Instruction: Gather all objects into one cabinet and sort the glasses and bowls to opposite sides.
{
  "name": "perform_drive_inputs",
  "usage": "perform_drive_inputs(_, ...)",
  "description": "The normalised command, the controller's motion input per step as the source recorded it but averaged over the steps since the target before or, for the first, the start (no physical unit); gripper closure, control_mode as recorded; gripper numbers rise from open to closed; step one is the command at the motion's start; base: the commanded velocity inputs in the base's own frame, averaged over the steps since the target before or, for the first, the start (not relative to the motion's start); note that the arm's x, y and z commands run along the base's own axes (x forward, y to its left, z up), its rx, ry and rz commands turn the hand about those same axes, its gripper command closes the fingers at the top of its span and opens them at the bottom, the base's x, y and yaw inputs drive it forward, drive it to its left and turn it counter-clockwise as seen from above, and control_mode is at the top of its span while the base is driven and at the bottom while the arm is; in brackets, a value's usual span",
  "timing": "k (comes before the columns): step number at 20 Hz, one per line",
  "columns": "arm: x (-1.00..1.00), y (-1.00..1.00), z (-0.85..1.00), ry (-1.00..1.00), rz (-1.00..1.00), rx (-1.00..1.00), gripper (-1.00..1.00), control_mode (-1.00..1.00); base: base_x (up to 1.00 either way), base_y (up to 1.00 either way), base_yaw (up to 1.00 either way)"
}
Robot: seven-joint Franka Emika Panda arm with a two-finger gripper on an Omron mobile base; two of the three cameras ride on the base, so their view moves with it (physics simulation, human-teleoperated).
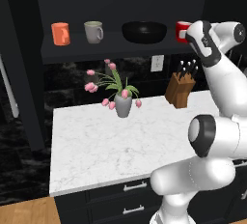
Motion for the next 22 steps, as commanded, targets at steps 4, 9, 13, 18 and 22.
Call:
perform_drive_inputs(4,-0.99,0.0,0.0,0.0,0.0,0.0,1.0,-1.0,0.0,0.0,0.0)
perform_drive_inputs(9,-0.97,0.0,0.03,0.0,0.0,0.0,1.0,-1.0,0.0,0.0,0.0)
perform_drive_inputs(13,-0.81,0.16,0.04,0.0,0.0,0.0,1.0,-1.0,0.0,0.0,0.0)
perform_drive_inputs(18,-0.6,0.51,0.11,0.0,0.02,0.0,1.0,-1.0,0.0,0.0,0.0)
perform_drive_inputs(22,-0.23,0.55,0.28,0.0,0.07,0.0,1.0,-1.0,0.0,0.0,0.0)
